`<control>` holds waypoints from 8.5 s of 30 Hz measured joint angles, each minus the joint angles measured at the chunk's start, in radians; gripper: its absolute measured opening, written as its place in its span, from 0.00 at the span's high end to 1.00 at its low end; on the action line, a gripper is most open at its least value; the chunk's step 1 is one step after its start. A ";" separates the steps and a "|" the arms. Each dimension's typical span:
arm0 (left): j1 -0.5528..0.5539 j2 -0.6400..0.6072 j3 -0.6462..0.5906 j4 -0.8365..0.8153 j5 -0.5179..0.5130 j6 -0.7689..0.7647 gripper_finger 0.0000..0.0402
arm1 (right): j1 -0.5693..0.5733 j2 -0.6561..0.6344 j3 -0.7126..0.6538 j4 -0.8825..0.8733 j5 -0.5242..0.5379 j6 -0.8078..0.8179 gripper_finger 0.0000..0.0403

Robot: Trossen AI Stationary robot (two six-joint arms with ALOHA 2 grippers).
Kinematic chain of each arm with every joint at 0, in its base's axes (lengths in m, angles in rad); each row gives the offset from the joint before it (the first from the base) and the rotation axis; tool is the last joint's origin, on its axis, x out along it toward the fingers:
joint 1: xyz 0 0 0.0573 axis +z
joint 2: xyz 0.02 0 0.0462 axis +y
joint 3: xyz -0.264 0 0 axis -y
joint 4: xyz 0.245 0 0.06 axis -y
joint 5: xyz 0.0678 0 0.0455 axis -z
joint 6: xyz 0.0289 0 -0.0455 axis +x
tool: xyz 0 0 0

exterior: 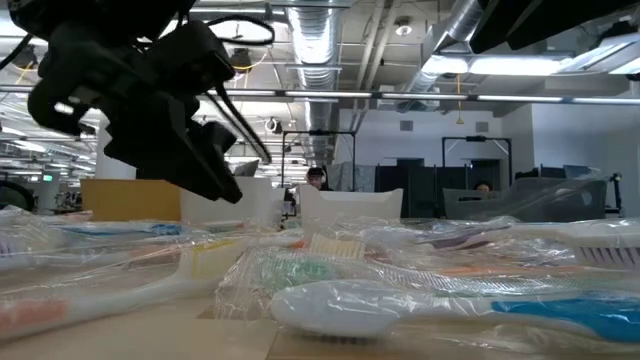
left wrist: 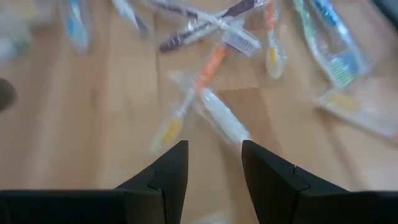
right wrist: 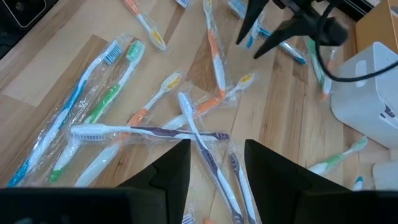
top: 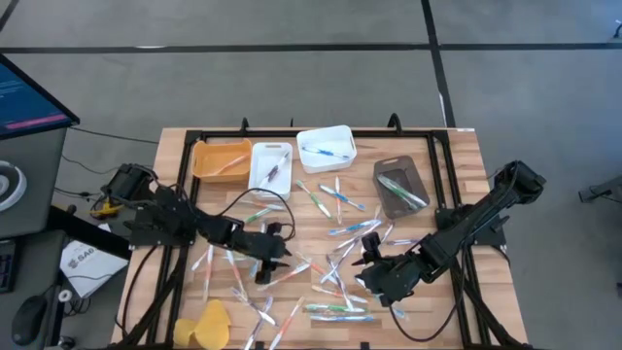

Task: Pick & Place Toothbrushes
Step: Put the orange toothbrush into the yellow bin

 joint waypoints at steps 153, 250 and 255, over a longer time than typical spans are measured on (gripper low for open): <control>0.529 -0.945 0.190 -1.416 -0.555 -0.100 0.97 | -0.047 0.000 -0.029 0.010 -0.023 0.062 0.64; 1.310 -0.624 0.144 -1.258 0.027 0.272 0.83 | -0.037 0.000 -0.029 0.011 -0.024 0.079 0.64; 1.310 -0.624 0.144 -1.258 0.026 0.269 0.78 | -0.037 0.000 -0.029 0.011 -0.023 0.079 0.64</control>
